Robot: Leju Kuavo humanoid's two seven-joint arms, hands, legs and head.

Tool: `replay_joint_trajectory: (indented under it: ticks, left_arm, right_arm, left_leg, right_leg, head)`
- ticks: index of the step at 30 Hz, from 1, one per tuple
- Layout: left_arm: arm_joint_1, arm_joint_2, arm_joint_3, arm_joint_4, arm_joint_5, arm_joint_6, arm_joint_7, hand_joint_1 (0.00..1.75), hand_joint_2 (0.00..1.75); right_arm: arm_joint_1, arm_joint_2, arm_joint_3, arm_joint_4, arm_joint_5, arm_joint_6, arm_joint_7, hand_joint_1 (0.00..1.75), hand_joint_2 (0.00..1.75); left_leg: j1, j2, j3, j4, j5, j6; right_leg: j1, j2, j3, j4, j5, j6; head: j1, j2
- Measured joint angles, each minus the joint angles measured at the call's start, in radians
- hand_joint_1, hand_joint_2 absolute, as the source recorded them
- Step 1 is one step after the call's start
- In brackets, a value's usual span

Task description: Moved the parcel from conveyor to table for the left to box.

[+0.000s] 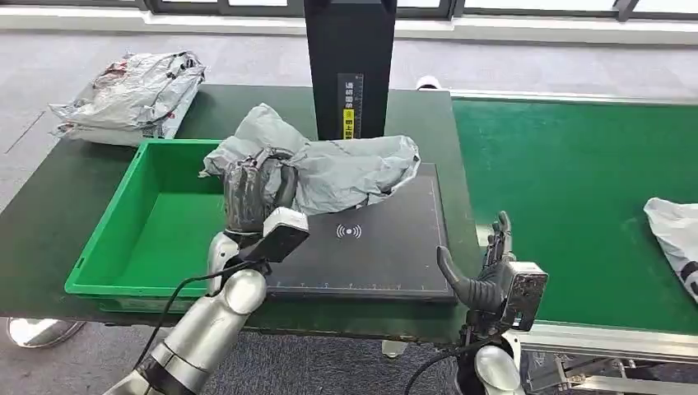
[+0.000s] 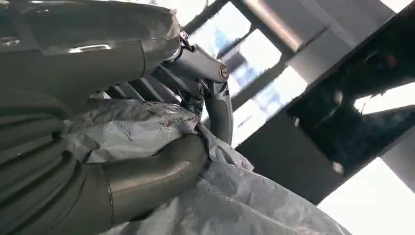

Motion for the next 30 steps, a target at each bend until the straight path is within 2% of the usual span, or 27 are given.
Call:
replay_joint_trajectory:
  ticks: [2, 6, 11, 13, 15, 17, 20, 27, 28, 30]
  left_arm:
    - [-0.003, 0.011, 0.024, -0.021, -0.165, 0.073, 0.052, 1.75, 1.75]
    - [-0.017, 0.011, 0.106, -0.065, -0.484, 0.089, 0.160, 1.75, 1.75]
    - [-0.023, 0.011, 0.183, -0.071, -0.878, 0.080, 0.395, 1.75, 1.75]
    - [-0.034, 0.030, 0.191, -0.045, -0.932, -0.019, 0.583, 1.75, 1.75]
    - [-0.086, 0.041, 0.180, 0.047, -0.934, -0.249, 0.739, 1.75, 1.75]
    - [-0.120, 0.050, 0.179, 0.145, -0.934, -0.333, 0.768, 1.75, 1.75]
    - [-0.158, 0.047, 0.165, 0.241, -0.934, -0.298, 0.778, 1.75, 1.75]
    - [-0.161, 0.046, 0.164, 0.246, -0.934, -0.298, 0.778, 1.75, 1.75]
    - [-0.163, 0.046, 0.164, 0.246, -0.934, -0.298, 0.778, 0.00, 1.75]
    - [-0.196, 0.042, 0.158, 0.299, -0.934, -0.308, 0.773, 0.00, 1.75]
  right_arm:
    - [-0.004, 0.010, -0.010, -0.013, 0.025, 0.003, 0.023, 0.00, 1.75]
    - [-0.015, 0.056, -0.067, -0.078, 0.127, 0.016, 0.098, 0.00, 1.75]
    - [0.023, 0.121, -0.195, -0.209, 0.203, 0.082, 0.142, 0.00, 1.75]
    - [0.042, 0.145, -0.247, -0.251, 0.223, 0.098, 0.148, 0.00, 1.75]
    - [0.069, 0.167, -0.300, -0.302, 0.244, 0.128, 0.161, 0.00, 1.75]
    - [0.086, 0.181, -0.339, -0.337, 0.253, 0.153, 0.167, 0.00, 1.75]
    - [0.105, 0.192, -0.391, -0.380, 0.258, 0.168, 0.171, 0.00, 1.75]
    - [0.105, 0.192, -0.392, -0.382, 0.258, 0.168, 0.171, 0.00, 1.75]
    - [0.106, 0.192, -0.393, -0.382, 0.259, 0.169, 0.171, 0.00, 1.75]
    - [0.118, 0.196, -0.412, -0.407, 0.259, 0.173, 0.172, 0.00, 1.75]
  left_leg:
    - [0.000, 0.000, 0.000, 0.000, 0.000, 0.000]
    - [0.000, 0.000, 0.000, 0.000, 0.001, 0.000]
    - [0.000, 0.000, 0.000, 0.000, 0.001, 0.000]
    - [0.000, 0.000, 0.000, 0.000, 0.001, 0.000]
    - [0.000, 0.000, 0.000, 0.000, 0.001, 0.000]
    - [0.000, 0.000, 0.000, 0.000, 0.001, -0.001]
    - [0.000, 0.000, -0.001, 0.000, 0.003, -0.002]
    - [0.000, 0.000, -0.001, 0.000, 0.003, -0.002]
    - [0.000, 0.000, -0.001, 0.000, 0.003, -0.002]
    - [0.000, 0.001, -0.001, 0.000, 0.003, -0.002]
  right_leg:
    - [0.000, 0.000, 0.000, 0.000, 0.000, 0.000]
    - [0.000, 0.001, -0.001, 0.000, 0.000, 0.000]
    - [0.000, 0.001, -0.001, 0.000, 0.000, 0.000]
    - [0.000, 0.001, -0.002, 0.000, 0.000, 0.000]
    - [0.000, 0.000, -0.001, 0.000, 0.000, 0.000]
    - [0.000, 0.000, -0.003, 0.000, 0.001, -0.001]
    - [0.000, 0.001, -0.003, 0.000, 0.003, -0.001]
    - [0.000, 0.001, -0.003, 0.000, 0.003, -0.001]
    - [0.000, 0.001, -0.003, 0.000, 0.003, -0.001]
    - [0.000, 0.002, -0.003, 0.000, 0.003, -0.001]
  head:
    - [0.000, 0.000]
    - [0.000, 0.000]
    - [0.000, 0.000]
    - [0.000, 0.000]
    - [0.000, 0.000]
    - [0.000, 0.000]
    - [0.000, 0.000]
    - [0.000, 0.000]
    - [0.000, 0.000]
    - [0.000, 0.000]
